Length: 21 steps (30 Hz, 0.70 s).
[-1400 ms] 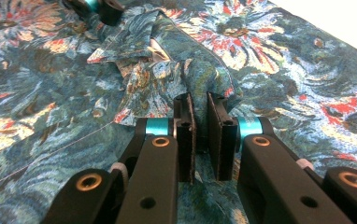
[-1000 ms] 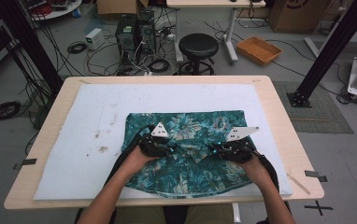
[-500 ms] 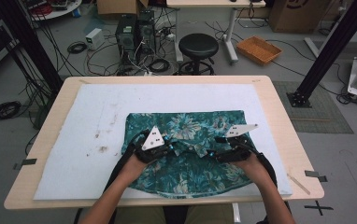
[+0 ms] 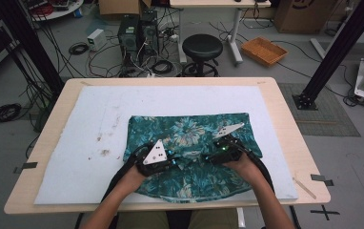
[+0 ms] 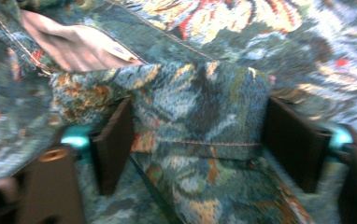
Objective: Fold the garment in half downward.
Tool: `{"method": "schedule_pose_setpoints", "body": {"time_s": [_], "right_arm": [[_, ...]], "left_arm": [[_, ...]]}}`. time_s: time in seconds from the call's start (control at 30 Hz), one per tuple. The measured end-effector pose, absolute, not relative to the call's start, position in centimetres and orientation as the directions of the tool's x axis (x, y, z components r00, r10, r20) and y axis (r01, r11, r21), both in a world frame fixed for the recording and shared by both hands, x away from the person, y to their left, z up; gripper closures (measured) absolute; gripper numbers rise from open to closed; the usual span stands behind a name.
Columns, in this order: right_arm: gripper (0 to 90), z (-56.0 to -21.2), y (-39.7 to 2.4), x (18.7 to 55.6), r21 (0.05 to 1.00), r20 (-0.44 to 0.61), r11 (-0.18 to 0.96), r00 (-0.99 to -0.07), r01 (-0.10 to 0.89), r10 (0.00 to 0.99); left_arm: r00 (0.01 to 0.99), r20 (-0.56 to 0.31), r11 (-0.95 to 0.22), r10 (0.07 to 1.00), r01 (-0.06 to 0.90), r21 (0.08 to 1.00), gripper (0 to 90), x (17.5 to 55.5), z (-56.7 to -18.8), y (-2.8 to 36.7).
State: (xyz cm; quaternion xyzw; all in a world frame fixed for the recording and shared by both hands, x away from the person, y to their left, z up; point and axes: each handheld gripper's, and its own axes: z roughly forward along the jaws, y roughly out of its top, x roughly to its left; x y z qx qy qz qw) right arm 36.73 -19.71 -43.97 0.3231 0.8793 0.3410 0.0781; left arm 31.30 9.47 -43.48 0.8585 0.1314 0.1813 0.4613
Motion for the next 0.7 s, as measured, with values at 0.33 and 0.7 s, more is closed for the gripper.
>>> {"method": "schedule_pose_setpoints", "body": {"time_s": [0.33, 0.7], "right_arm": [[83.4, -42.4, -20.6, 35.2, 0.724, -0.01, 0.58, -0.835, 0.374, 0.551], [83.3, -41.0, -22.0, 34.1, 0.81, -0.018, 0.516, -0.867, 0.279, 0.497]], "left_arm": [[0.87, 0.044, -0.408, 0.491, 0.185, 0.894, 48.0, 32.5, -42.5, 10.8], [0.897, -0.126, -0.389, 0.424, 0.306, 0.869, 32.6, 36.8, -41.0, 9.9]]}}
